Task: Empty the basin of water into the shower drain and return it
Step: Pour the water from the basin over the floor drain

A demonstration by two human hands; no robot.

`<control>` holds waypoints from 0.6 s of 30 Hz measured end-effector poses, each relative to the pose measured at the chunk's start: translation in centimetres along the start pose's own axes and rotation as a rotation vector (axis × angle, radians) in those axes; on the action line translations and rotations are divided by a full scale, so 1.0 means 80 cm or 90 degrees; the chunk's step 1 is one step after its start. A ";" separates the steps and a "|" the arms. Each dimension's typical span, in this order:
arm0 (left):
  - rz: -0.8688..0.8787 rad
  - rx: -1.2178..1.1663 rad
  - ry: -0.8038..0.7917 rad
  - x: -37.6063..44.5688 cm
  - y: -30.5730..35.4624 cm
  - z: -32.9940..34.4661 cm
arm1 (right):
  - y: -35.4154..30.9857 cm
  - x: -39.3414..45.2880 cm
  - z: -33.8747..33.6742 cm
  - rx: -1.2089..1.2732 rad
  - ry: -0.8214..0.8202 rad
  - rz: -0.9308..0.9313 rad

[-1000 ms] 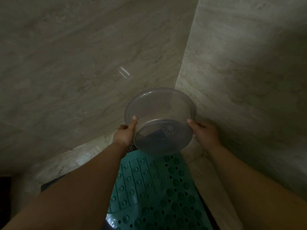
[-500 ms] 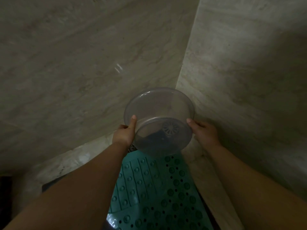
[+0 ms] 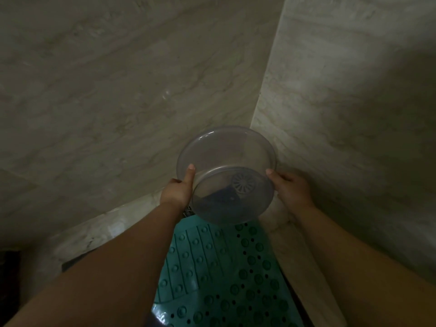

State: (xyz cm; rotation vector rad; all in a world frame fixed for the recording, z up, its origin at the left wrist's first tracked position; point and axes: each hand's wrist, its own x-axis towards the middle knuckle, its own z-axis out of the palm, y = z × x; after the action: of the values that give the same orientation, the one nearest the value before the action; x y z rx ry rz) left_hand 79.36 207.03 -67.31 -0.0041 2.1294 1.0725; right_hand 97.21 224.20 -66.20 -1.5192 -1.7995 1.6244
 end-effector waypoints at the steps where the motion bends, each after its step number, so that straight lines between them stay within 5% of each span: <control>1: 0.000 0.000 -0.001 -0.001 0.000 0.000 | 0.000 0.000 0.000 -0.003 -0.001 0.002; 11: 0.003 -0.109 -0.015 0.000 -0.003 -0.005 | 0.001 0.001 0.000 0.026 0.003 0.093; 18: -0.015 -0.206 -0.127 -0.003 -0.006 -0.014 | -0.005 -0.003 0.005 0.110 -0.014 0.183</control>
State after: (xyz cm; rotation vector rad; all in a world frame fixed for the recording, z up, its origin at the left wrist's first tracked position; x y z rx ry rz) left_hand 78.99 205.90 -67.08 -0.0721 1.7586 1.3352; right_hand 96.86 223.84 -65.90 -1.7454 -1.4577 1.8770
